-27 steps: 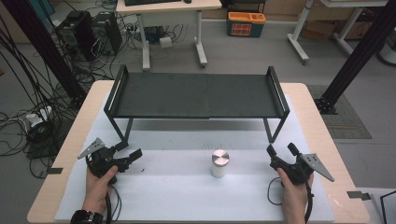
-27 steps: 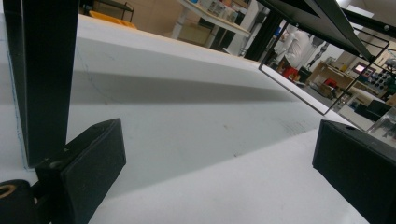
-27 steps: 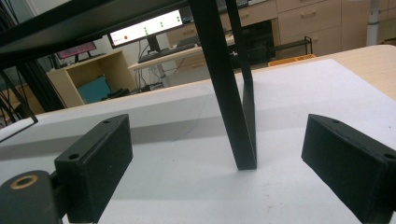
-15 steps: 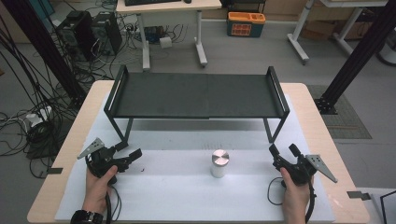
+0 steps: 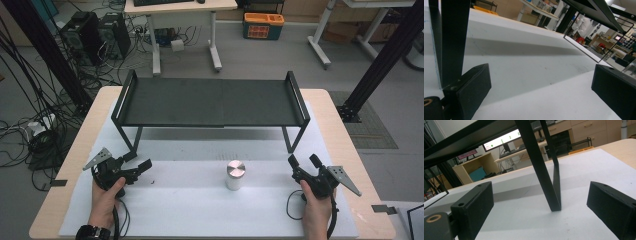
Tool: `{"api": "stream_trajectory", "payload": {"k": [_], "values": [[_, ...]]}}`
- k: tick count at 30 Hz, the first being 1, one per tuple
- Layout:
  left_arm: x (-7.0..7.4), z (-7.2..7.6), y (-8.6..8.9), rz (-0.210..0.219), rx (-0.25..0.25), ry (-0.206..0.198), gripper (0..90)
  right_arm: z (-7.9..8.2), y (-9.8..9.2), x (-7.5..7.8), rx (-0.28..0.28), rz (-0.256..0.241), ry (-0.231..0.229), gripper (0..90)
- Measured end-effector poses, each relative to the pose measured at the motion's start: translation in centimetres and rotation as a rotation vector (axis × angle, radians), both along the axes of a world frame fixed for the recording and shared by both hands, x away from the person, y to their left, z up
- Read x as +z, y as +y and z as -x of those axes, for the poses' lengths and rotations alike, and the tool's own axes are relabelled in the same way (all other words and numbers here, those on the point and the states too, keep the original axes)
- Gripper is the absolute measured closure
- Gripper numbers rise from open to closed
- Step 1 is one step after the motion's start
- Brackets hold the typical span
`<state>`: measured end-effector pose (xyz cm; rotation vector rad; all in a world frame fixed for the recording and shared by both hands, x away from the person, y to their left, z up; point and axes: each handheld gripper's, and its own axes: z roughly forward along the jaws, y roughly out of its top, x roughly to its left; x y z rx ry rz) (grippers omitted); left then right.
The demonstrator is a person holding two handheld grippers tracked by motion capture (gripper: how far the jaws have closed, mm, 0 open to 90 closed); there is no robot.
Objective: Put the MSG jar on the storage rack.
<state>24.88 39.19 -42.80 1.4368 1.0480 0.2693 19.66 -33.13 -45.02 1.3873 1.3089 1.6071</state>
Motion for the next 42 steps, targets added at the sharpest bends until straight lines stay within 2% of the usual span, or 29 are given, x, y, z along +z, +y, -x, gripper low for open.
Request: {"api": "stream_trajectory", "payload": {"k": [5, 10, 11, 14, 17, 28, 30, 32, 37, 38, 39, 42], "values": [[0.0, 0.0, 0.0, 0.001, 0.001, -0.002, 2.8, -0.2, -0.2, -0.1, 0.015, -0.014, -0.004, 6.9], [0.0, -0.1, 0.0, -0.003, -0.004, 0.000, 2.8, -0.8, -0.9, -0.4, 0.109, -0.010, -0.029, 7.1], [0.0, -0.1, 0.0, -0.003, -0.004, 0.000, 2.8, -0.8, -0.9, -0.4, 0.109, -0.010, -0.029, 7.1], [0.1, -0.1, -0.1, -0.005, -0.005, -0.001, 2.8, -1.3, -1.4, -0.3, 0.196, -0.006, -0.048, 7.2], [0.0, -0.1, -0.1, -0.002, -0.003, 0.000, 2.9, -1.6, -1.6, 0.5, 0.249, 0.025, -0.046, 7.1], [0.0, -0.1, -0.1, -0.003, -0.005, 0.000, 2.8, -4.0, -2.4, 3.8, 0.488, 0.083, -0.096, 6.5], [0.0, -0.1, -0.1, -0.003, -0.006, 0.001, 2.9, -4.2, -2.3, 4.0, 0.502, 0.091, -0.100, 6.6], [0.0, -0.1, -0.1, -0.003, -0.007, 0.001, 2.9, -4.9, -2.1, 4.9, 0.564, 0.109, -0.101, 6.1], [0.0, -0.2, -0.1, -0.003, -0.009, -0.001, 2.9, -5.9, -1.6, 5.9, 0.669, 0.142, -0.096, 5.5], [0.0, -0.2, -0.1, -0.003, -0.009, -0.001, 2.9, -5.9, -1.6, 5.9, 0.669, 0.142, -0.096, 5.5], [0.0, -0.2, -0.1, -0.003, -0.010, -0.002, 2.9, -6.3, -1.3, 6.3, 0.709, 0.163, -0.090, 5.1], [0.0, -0.2, -0.1, -0.001, -0.010, -0.002, 2.8, -6.8, -0.7, 6.7, 0.759, 0.189, -0.086, 4.9]]}}
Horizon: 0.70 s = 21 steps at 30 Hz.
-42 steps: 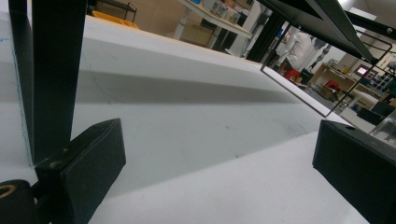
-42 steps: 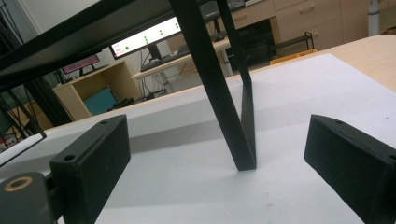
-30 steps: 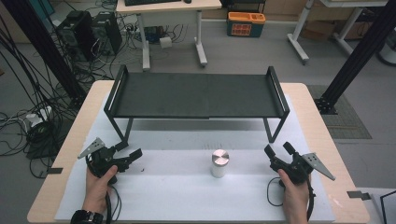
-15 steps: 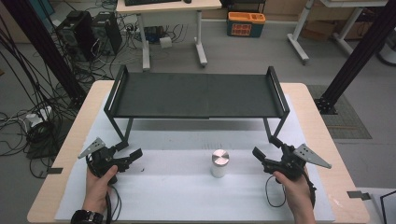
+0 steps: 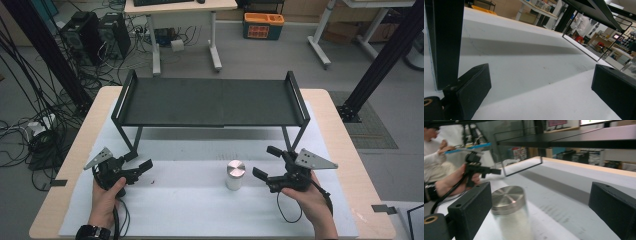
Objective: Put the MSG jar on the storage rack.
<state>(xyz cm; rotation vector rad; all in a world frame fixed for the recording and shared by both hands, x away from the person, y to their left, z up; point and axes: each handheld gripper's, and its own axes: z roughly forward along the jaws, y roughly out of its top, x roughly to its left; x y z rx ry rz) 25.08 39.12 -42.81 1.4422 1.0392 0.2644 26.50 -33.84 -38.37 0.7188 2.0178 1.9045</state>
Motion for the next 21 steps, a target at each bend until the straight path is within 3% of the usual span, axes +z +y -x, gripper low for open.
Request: {"api": "stream_trajectory", "payload": {"k": [4, 9, 21], "values": [[0.0, 0.0, 0.0, 0.001, -0.002, 0.000, 2.9, -0.8, 0.9, 0.4, 0.075, 0.044, 0.008, 5.1], [0.0, 0.0, 0.0, 0.003, -0.002, -0.002, 2.8, -1.4, 1.8, 0.8, 0.119, 0.095, 0.025, 5.2], [0.0, 0.0, 0.0, 0.003, -0.005, -0.002, 2.9, -2.1, 3.8, 1.1, 0.142, 0.155, 0.044, 4.9]]}}
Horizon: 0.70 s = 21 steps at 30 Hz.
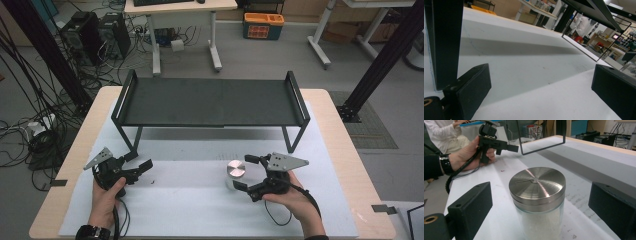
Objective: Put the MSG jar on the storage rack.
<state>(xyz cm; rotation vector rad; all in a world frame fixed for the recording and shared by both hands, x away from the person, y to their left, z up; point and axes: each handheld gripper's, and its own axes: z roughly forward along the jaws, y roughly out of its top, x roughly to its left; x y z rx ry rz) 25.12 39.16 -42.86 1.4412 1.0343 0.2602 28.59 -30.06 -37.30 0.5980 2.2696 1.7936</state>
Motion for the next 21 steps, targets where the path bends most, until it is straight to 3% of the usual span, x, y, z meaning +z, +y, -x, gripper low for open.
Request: {"api": "stream_trajectory", "payload": {"k": [12, 16, 21], "values": [[0.0, 0.0, 0.0, 0.001, 0.000, -0.001, 2.9, -0.4, 0.9, -0.4, 0.011, 0.022, 0.021, 8.2], [0.0, 0.0, 0.0, 0.001, 0.000, -0.002, 2.8, -0.4, 1.2, -0.5, 0.013, 0.041, 0.019, 12.8], [0.0, 0.0, 0.0, 0.001, 0.000, -0.002, 2.8, -0.7, 1.1, -0.6, 0.020, 0.051, 0.017, 25.0]]}}
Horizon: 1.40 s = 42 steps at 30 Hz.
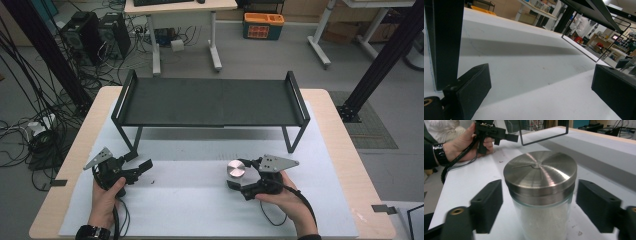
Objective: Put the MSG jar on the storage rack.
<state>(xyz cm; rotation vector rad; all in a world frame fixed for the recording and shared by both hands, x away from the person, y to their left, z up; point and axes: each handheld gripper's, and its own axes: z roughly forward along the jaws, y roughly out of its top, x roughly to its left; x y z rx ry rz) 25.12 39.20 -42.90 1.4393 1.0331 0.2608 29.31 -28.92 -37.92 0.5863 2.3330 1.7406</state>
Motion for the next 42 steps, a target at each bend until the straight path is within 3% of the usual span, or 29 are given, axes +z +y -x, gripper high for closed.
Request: {"api": "stream_trajectory", "payload": {"k": [5, 14, 26, 34, 42], "values": [[0.0, 0.0, 0.0, 0.004, 0.003, 0.000, 2.8, -0.1, 0.0, -0.1, 0.003, 0.010, -0.012, 40.5], [0.0, 0.0, 0.0, 0.003, 0.002, 0.003, 2.8, 0.4, 0.0, 0.3, -0.007, 0.028, -0.048, 42.6], [0.0, -0.1, 0.0, 0.002, 0.002, 0.008, 2.8, 1.1, -0.5, 1.4, -0.004, 0.013, -0.054, 42.9], [0.0, 0.0, -0.1, 0.003, 0.009, 0.012, 2.8, 2.0, -0.1, 5.0, 0.008, 0.003, -0.113, 42.9], [0.0, 0.0, 0.0, 0.005, 0.011, 0.016, 2.8, 2.4, 0.4, 8.2, -0.008, -0.004, -0.142, 42.9]]}}
